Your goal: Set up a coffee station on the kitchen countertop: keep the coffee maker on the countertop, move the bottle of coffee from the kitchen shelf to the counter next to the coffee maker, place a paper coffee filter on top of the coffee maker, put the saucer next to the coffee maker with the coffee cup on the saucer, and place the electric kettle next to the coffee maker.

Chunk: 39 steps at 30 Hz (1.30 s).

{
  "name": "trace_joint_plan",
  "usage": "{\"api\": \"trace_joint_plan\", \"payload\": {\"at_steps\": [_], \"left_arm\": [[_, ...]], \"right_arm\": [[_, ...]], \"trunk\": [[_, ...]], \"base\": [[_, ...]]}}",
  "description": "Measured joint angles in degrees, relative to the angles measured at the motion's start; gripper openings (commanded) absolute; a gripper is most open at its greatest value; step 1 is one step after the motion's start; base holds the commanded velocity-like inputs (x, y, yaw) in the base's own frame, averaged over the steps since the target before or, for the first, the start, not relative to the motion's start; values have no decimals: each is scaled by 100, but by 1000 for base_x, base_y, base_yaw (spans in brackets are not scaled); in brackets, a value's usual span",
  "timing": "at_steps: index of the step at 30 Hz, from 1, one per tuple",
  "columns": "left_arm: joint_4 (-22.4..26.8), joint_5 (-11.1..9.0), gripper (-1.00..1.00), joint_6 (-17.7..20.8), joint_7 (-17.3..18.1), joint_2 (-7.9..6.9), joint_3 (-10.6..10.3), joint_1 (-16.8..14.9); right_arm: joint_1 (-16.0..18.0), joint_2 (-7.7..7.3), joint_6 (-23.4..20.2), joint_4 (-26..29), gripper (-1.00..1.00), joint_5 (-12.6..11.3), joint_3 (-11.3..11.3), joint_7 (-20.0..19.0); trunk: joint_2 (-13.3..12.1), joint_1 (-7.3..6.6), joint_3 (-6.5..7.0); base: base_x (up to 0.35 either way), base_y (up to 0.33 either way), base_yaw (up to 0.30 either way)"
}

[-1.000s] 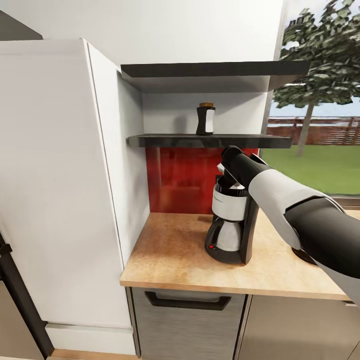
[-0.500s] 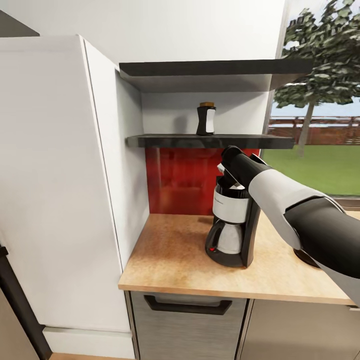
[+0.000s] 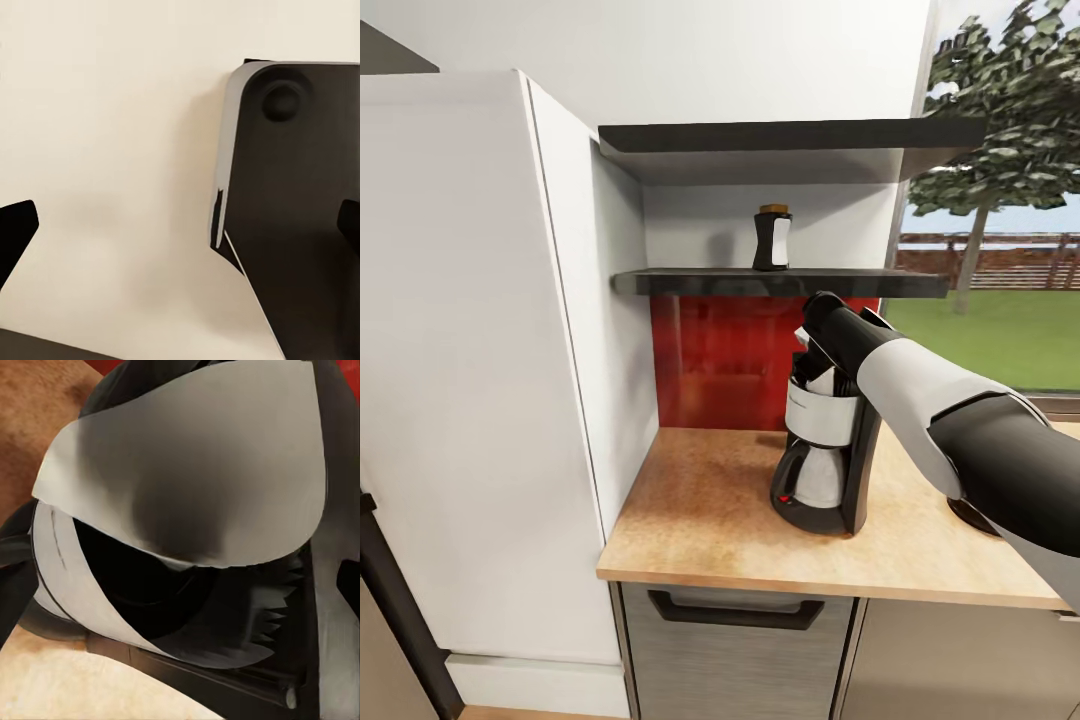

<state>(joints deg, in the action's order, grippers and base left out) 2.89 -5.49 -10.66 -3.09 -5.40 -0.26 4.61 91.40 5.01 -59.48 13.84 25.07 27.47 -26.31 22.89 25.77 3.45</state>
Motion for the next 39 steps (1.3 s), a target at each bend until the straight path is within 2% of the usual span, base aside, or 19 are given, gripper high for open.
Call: {"api": "trace_joint_plan", "payload": {"at_steps": [21,30,39], "left_arm": [[0,0,100,-7,0,-14,0,0],[0,0,100,-9,0,-21,3,0],[0,0,100,-9,0,-29,8,-5]], "right_arm": [[0,2,0,49,100,-7,-25,0],[-1,-34,-17,1214,100,-5,-73,9],[-1,-36,-8,1396,100,-8,-85,-1]], "trunk": [[0,0,0],[1,0,0],[1,2,0]], "base": [[0,0,0],[0,0,0],[-186,0,0]]}}
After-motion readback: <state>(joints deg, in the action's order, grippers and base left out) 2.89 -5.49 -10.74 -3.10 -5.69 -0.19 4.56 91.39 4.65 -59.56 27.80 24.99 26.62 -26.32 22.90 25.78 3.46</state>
